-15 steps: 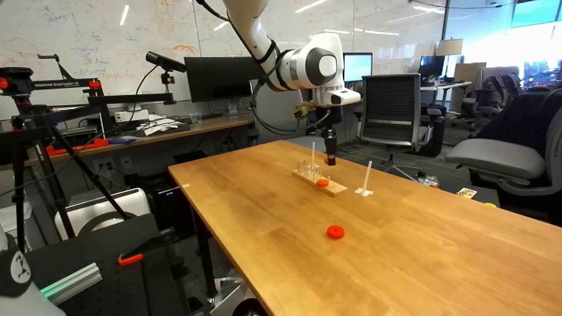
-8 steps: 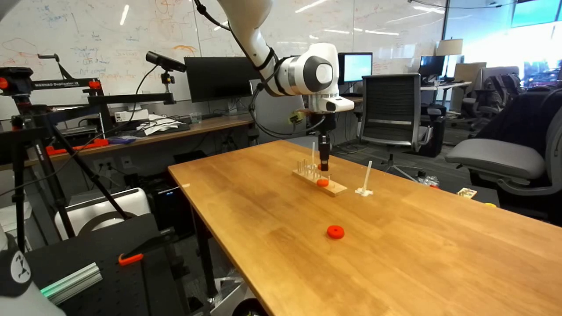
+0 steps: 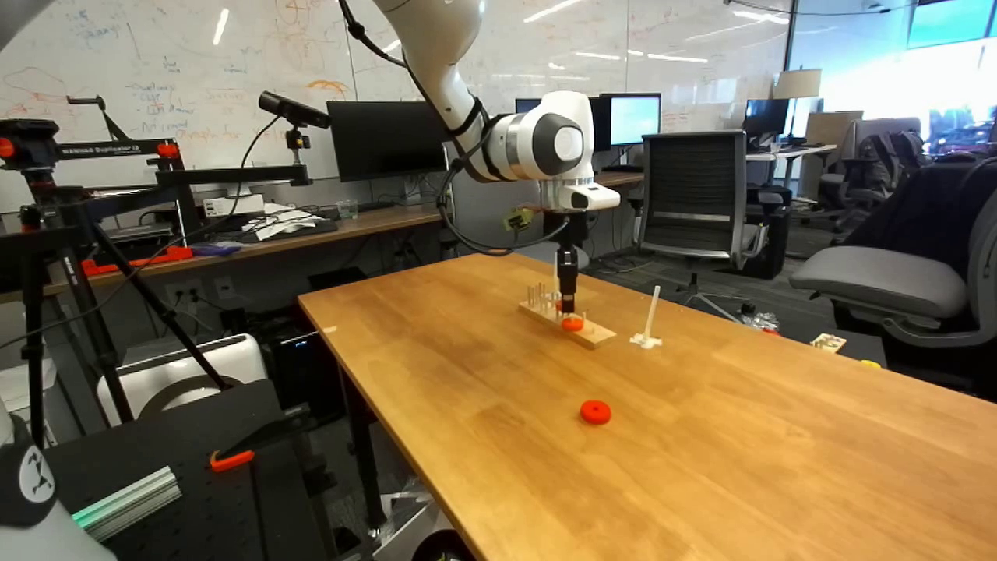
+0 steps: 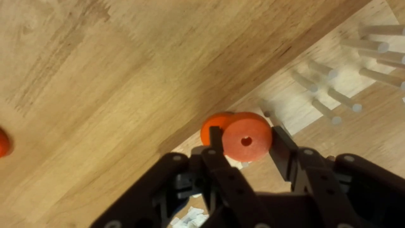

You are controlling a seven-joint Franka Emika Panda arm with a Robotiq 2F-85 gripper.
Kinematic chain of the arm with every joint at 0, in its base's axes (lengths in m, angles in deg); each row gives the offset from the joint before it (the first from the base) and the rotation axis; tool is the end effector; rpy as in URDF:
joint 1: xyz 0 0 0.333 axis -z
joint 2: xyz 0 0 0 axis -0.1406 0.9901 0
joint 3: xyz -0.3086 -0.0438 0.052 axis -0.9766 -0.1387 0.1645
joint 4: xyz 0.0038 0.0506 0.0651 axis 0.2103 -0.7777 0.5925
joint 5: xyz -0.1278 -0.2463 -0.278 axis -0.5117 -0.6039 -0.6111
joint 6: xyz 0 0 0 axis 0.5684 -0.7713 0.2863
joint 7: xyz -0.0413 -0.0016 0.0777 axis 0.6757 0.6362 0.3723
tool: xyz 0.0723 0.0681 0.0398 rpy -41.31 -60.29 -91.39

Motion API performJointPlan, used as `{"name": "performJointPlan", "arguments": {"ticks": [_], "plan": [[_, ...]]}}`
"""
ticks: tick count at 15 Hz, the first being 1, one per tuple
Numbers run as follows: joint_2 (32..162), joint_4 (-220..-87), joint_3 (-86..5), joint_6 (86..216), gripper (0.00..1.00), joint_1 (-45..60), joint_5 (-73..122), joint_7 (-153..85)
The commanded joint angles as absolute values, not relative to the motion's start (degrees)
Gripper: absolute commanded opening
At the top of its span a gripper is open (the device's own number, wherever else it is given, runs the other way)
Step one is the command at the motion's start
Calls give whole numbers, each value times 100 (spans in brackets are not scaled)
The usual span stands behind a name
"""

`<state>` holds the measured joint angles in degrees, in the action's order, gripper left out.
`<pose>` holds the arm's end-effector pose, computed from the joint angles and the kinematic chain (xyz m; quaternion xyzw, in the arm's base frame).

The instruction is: Pick up the orange object, hang it through its center hole on the object, pick up the second orange object and hang it on top of the first orange object

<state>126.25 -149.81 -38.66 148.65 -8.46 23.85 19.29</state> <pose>0.6755 0.1803 0.1742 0.9381 -0.3440 0.0017 0.0393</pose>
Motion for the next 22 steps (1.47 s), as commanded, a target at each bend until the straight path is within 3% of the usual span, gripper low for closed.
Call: {"name": "performJointPlan", "arguments": {"ticks": [1, 22], "plan": [[12621, -14738, -3960, 14741, 18, -824, 2404, 1899], [12733, -14730, -3819, 14721, 18, -678, 2533, 1800]]}}
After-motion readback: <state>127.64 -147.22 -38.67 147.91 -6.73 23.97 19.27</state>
